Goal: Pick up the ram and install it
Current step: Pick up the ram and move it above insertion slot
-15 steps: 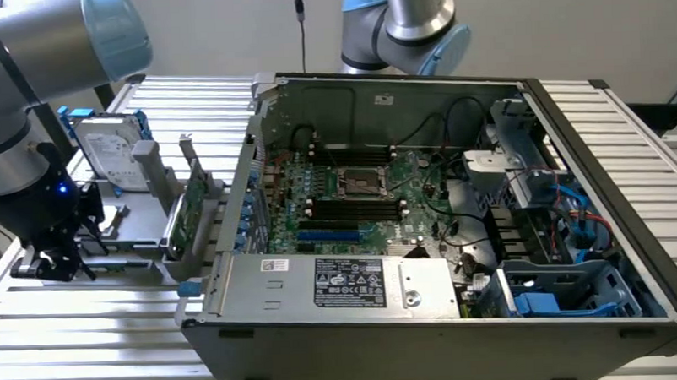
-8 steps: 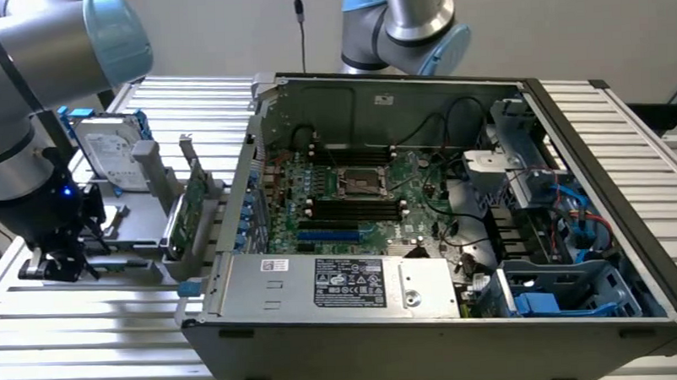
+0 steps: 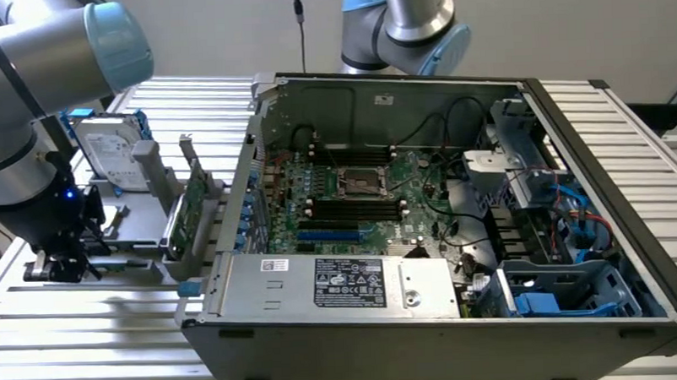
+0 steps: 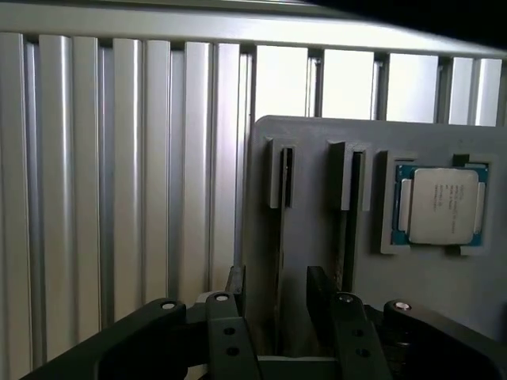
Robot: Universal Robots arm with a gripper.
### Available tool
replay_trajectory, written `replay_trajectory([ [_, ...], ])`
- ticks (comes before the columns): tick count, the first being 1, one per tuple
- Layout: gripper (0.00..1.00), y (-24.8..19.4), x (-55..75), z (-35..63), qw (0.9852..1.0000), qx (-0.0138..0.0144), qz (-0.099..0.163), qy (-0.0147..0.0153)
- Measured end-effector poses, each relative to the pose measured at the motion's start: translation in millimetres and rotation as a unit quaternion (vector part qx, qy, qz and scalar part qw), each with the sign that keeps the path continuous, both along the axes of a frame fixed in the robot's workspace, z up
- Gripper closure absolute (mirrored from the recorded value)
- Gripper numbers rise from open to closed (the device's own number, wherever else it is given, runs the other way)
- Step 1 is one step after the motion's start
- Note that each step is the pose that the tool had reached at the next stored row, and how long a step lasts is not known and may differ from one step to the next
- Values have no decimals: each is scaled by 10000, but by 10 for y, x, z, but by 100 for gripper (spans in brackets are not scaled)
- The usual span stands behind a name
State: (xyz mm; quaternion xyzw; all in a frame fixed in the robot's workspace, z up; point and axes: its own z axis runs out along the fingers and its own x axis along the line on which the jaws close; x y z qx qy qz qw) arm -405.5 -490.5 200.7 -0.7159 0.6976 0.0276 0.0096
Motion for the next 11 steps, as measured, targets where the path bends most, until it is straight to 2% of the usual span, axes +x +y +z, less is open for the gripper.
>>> replay_trajectory([
  [5,56,0,0,-10,10000,25,24,14],
  [6,58,0,0,-12,10000,30,29,16],
  [7,64,0,0,-14,10000,33,32,20],
  [8,64,0,0,-17,10000,36,33,24],
  [9,71,1,0,-18,10000,38,34,31],
  [11,71,0,0,-22,10000,39,34,53],
])
